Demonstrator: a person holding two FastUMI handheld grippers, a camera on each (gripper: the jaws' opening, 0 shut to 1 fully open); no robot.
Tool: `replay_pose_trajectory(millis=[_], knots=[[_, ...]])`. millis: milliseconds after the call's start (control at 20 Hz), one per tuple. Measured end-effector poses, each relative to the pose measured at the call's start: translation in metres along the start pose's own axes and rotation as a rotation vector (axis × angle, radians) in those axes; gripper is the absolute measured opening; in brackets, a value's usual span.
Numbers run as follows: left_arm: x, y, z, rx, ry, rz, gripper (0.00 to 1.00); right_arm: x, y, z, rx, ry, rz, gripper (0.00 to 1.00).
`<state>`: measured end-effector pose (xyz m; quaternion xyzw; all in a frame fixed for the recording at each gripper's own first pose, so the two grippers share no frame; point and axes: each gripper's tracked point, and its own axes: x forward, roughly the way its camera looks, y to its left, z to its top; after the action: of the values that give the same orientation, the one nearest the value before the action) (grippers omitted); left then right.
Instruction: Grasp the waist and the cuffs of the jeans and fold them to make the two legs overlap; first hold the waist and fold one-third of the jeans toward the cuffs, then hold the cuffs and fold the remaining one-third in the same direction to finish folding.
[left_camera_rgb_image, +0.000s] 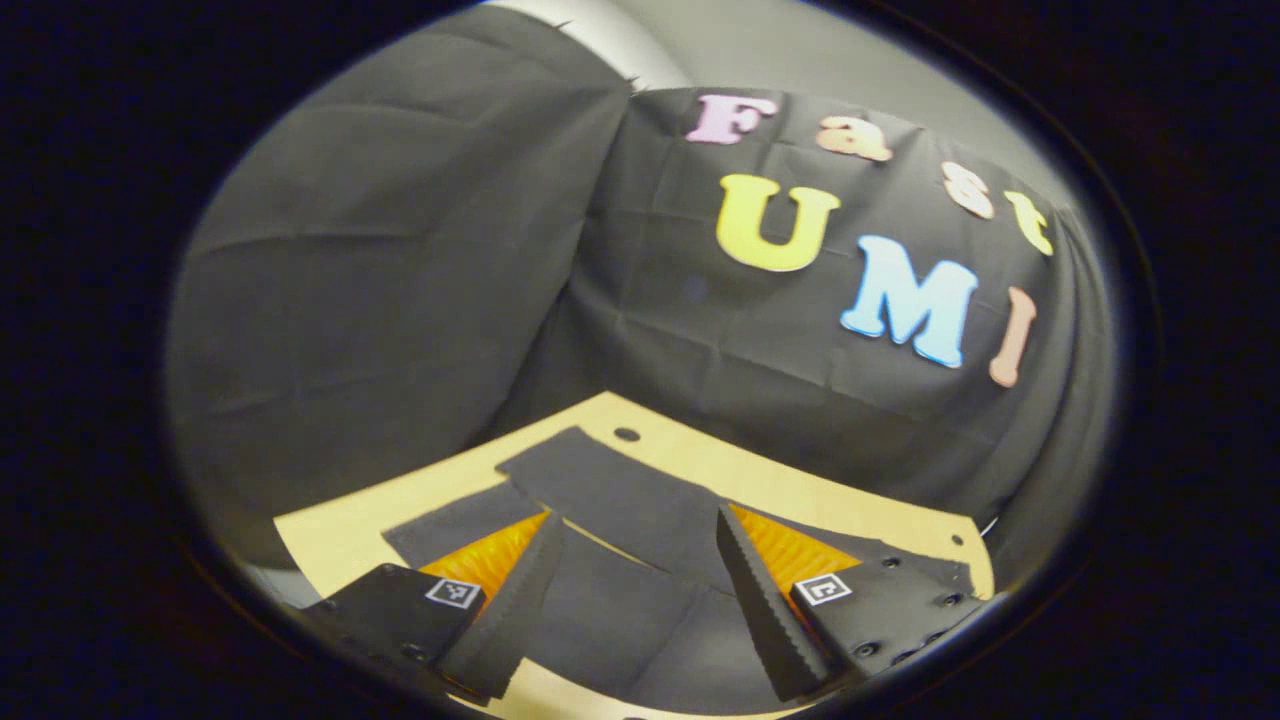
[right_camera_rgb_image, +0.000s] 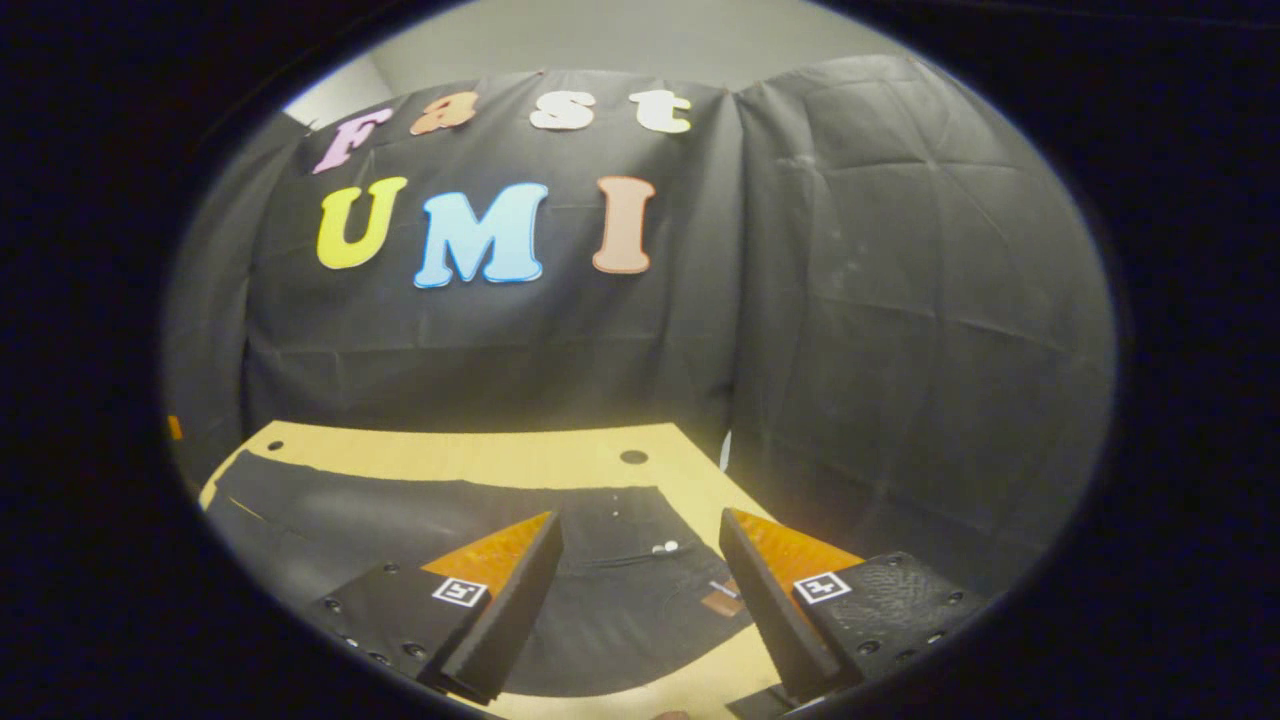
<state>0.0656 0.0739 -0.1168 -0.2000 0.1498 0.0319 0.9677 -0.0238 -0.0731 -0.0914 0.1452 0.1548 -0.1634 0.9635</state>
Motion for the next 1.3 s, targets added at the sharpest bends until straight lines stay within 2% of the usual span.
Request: replay_pose_trajectory(millis=[150,200,400,500,650,900,950,1000,1300], knots=[[0.013,0.067,-0.011,-0.150,0.099,0.099,1.00,0.001,-0.012,-0.025,0.089,0.096,-0.011,0.95],[0.015,0.091,-0.018,-0.176,0.135,0.143,0.96,-0.001,-0.015,-0.036,0.122,0.136,-0.013,0.95],[0.023,0.174,-0.040,-0.342,0.272,0.271,0.97,0.004,-0.017,-0.068,0.275,0.286,-0.021,0.95],[0.025,0.215,-0.054,-0.433,0.327,0.310,1.00,0.003,-0.014,-0.083,0.319,0.348,-0.029,0.95],[0.032,0.249,-0.074,-0.538,0.401,0.350,0.97,0.002,-0.011,-0.107,0.410,0.438,-0.042,0.95],[0.051,0.265,-0.105,-0.696,0.472,0.380,0.98,0.000,-0.017,-0.143,0.595,0.554,-0.090,0.95],[0.054,0.268,-0.111,-0.712,0.477,0.384,0.94,-0.001,-0.018,-0.147,0.611,0.567,-0.098,0.95],[0.058,0.270,-0.112,-0.726,0.480,0.383,0.98,0.000,-0.019,-0.150,0.618,0.574,-0.101,0.96],[0.088,0.271,-0.105,-0.752,0.464,0.328,0.97,-0.001,-0.020,-0.164,0.679,0.595,-0.138,0.95]])
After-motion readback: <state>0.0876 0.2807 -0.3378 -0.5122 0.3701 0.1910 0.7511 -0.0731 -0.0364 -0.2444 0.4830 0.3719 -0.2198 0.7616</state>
